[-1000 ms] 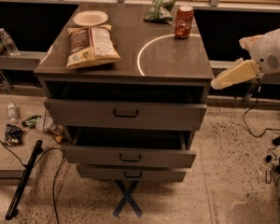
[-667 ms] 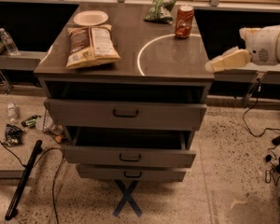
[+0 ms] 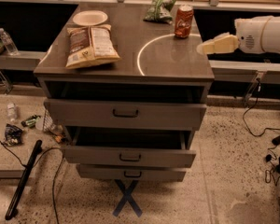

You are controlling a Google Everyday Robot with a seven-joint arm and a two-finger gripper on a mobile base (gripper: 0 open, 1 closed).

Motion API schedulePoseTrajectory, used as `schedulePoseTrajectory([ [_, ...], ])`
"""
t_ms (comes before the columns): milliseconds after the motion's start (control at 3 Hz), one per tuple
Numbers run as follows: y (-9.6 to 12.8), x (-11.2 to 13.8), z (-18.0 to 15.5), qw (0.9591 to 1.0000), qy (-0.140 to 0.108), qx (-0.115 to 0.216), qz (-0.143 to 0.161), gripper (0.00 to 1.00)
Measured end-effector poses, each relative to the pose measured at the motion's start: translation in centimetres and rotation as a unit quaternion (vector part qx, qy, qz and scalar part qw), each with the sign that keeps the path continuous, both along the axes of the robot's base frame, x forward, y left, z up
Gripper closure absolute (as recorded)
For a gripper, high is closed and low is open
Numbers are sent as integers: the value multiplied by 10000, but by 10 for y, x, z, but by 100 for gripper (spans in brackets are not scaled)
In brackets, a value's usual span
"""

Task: Move coke can near paper bowl

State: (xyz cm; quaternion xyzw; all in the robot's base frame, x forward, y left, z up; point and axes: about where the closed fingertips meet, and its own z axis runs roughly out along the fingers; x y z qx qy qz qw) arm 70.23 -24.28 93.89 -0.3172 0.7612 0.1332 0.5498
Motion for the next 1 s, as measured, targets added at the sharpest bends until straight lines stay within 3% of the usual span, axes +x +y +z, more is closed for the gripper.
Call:
schedulePoseTrajectory([
  [333,8,7,-6,10000,-6,0,-91,0],
  [1000,17,103,-12,9958,-390,278,-779,0],
])
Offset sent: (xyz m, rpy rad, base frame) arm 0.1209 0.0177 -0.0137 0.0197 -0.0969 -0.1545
